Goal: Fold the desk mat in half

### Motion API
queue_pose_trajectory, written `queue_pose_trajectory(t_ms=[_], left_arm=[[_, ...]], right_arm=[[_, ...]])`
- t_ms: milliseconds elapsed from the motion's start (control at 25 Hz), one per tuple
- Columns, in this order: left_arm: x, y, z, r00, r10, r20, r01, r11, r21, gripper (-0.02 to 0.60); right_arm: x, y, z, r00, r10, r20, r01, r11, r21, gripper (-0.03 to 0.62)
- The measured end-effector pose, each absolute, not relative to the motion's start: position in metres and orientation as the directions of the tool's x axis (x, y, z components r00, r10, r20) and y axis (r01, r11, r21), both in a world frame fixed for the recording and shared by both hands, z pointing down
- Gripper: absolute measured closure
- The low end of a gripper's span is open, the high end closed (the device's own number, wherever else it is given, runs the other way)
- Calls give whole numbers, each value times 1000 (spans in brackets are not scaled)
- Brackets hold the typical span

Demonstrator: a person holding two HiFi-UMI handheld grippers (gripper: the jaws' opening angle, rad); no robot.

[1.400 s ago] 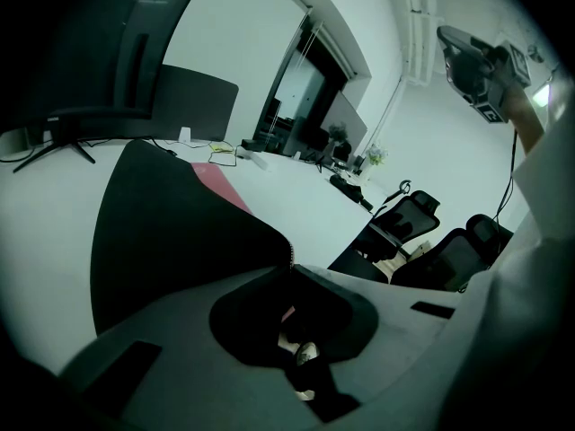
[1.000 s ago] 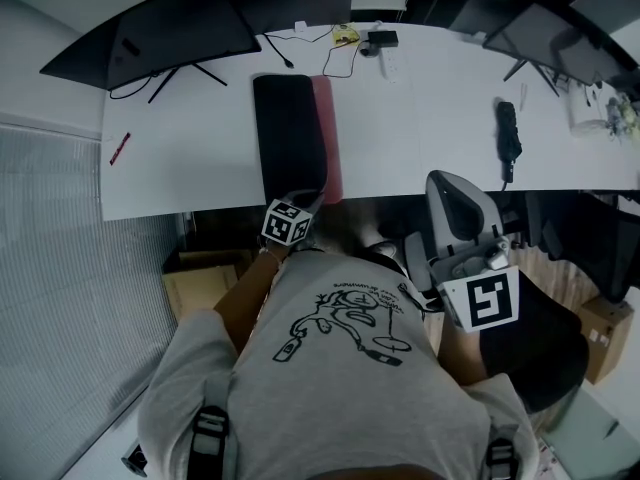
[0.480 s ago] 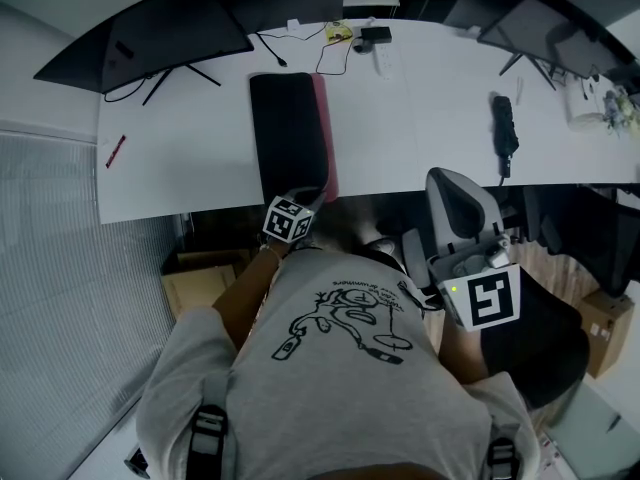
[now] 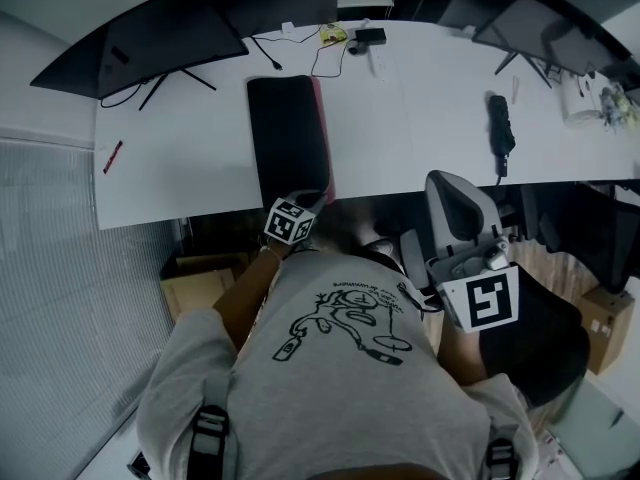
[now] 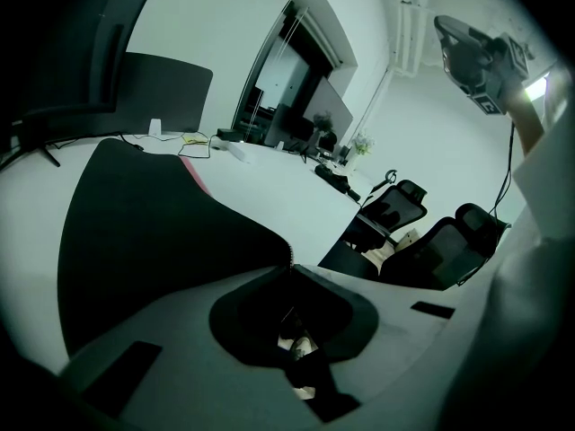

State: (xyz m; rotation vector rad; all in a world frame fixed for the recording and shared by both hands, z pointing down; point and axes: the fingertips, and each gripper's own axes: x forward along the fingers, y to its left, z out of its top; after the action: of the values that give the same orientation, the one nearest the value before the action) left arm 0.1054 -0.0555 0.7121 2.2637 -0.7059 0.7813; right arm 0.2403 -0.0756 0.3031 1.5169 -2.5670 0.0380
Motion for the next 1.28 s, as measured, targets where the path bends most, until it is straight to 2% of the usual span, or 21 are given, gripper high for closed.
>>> queue_pose_trajectory(t_ms=[920,1280], left_arm=[[111,-50,728,666,-225,711,-626,-687,368,544],[110,-53,703,714,-266,647,-612,-686,393,531]], right_arm=[[234,-83,305,-464,-872,153,-877,477,60,585],[218,-89,305,-476,-865,161,-869,491,68,585]])
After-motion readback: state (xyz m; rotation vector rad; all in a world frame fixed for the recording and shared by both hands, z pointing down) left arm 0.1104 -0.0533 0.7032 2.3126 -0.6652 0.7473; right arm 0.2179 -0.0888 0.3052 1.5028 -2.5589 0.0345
